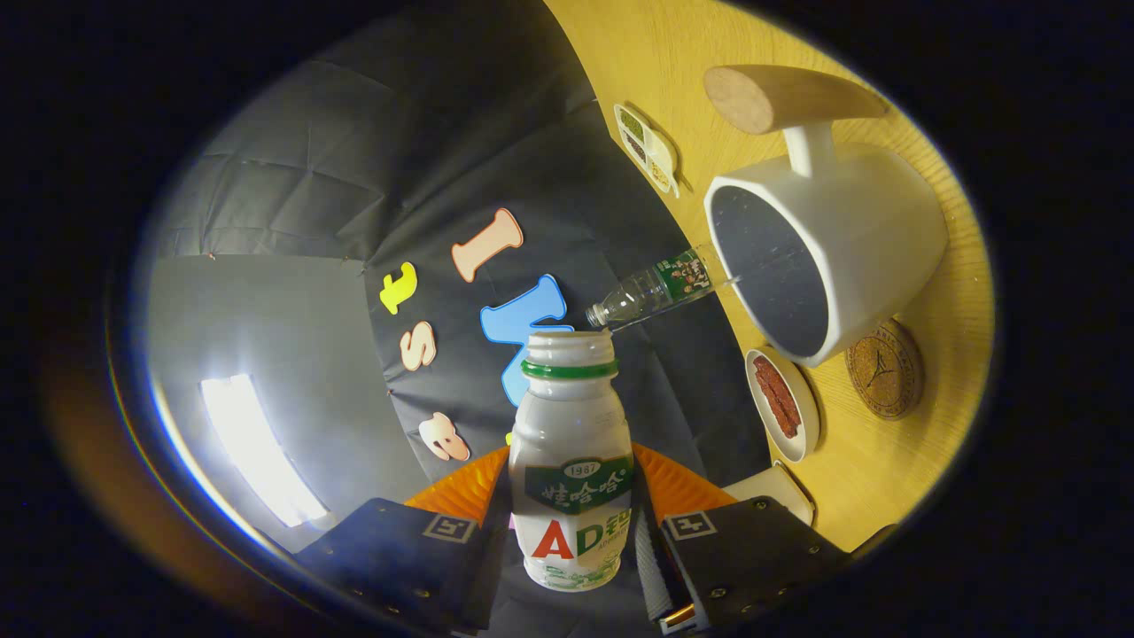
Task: Take the bottle from table, then pour the juice into the cup, finally place the bottle on the coaster
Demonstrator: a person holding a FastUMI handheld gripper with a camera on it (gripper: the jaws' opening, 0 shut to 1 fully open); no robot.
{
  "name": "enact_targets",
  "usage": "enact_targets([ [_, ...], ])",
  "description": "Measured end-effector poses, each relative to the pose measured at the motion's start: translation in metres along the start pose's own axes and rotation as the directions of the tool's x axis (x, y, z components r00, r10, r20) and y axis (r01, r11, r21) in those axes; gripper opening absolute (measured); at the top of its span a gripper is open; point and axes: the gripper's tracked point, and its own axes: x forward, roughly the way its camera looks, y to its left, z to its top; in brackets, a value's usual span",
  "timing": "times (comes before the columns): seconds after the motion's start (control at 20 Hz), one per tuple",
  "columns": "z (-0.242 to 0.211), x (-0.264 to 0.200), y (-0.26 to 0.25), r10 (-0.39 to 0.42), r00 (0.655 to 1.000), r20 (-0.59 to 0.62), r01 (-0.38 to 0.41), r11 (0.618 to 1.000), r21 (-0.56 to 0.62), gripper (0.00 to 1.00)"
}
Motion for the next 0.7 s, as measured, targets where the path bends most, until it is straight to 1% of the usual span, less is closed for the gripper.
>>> enact_targets([
  [0.1,0.002,-0.004,0.001,0.003,1.0,0.006,-0.003,1.0,0.017,0.63],
  [0.25,0.008,-0.006,-0.002,-0.01,1.0,0.016,0.009,1.0,0.011,0.63],
  [0.7,0.015,-0.006,-0.002,-0.013,0.999,0.043,0.012,1.0,0.021,0.63],
])
